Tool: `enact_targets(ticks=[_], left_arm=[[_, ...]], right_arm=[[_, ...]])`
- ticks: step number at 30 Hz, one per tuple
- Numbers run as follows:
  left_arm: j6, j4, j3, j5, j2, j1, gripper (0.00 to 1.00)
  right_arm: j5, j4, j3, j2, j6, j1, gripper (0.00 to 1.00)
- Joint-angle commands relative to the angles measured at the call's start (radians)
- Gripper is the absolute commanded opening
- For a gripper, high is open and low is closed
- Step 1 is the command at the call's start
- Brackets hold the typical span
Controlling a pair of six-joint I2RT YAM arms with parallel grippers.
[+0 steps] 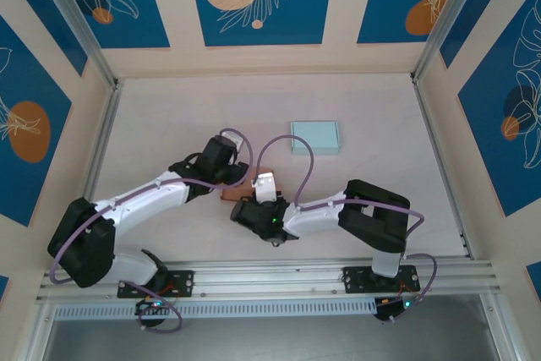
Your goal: Fold the paper box
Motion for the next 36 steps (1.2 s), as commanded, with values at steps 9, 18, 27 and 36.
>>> enact_targets(ticks=[9,18,27,36], left_arm=[[-0.012,0.044,-0.019,0.021,0.093,0.014,0.58],[-0.033,0.083,-0.028,0.008,0.142,0.014,0.57],[-0.049,0.108,-0.03,0.009,0.173,0.014,0.57],[-0.087,0.255,-0.126,-0.035,0.159,0.014,0.57]], right_arm=[[-0.015,-0.254,0.067,-0.055,0.113,0.048,0.65],[-0.105,-0.272,0.085,-0.111,0.102,0.06,0.85],[-0.16,-0.262,0.094,-0.172,0.048,0.078,0.97],[-0.184,-0.416,0.132,-0.284,0.108,0.143,1.0]])
